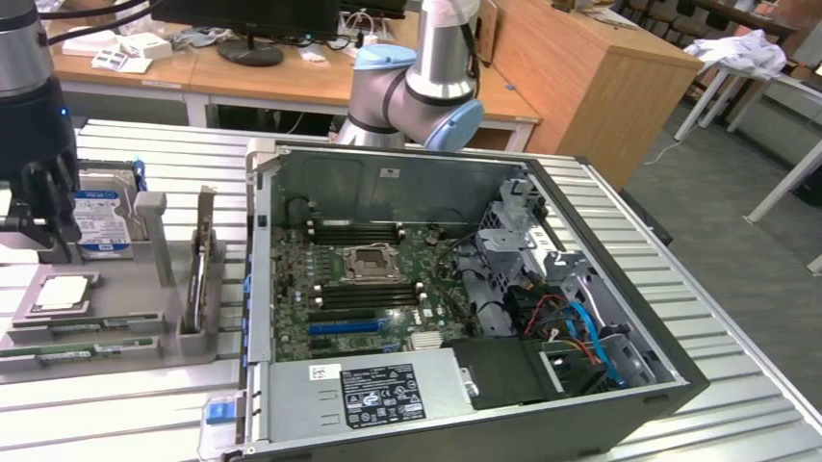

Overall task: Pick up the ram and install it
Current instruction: 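Pick up the ram and move it above insertion slot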

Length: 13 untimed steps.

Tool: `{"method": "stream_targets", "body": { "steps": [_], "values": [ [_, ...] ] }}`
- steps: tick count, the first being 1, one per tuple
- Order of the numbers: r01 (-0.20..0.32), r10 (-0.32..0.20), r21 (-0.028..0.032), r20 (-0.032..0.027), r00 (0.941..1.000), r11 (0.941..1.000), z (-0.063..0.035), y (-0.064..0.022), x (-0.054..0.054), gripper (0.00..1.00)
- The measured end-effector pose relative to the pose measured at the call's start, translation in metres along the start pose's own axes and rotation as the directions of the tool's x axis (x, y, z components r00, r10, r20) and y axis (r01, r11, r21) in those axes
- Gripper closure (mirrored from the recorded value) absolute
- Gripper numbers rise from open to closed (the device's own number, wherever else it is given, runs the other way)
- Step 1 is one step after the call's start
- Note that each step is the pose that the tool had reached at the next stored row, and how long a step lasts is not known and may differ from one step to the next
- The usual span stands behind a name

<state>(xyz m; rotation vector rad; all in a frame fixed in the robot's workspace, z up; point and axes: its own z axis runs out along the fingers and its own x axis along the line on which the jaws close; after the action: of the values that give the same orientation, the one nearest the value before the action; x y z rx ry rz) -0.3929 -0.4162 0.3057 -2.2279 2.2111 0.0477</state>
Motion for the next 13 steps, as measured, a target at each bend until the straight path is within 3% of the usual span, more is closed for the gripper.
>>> {"method": "stream_targets", "body": {
  "steps": [13],
  "values": [
    [0.0,0.0,0.0055,0.0,1.0,1.0,0.0066,0.001,0.0001,0.64]
  ]
}}
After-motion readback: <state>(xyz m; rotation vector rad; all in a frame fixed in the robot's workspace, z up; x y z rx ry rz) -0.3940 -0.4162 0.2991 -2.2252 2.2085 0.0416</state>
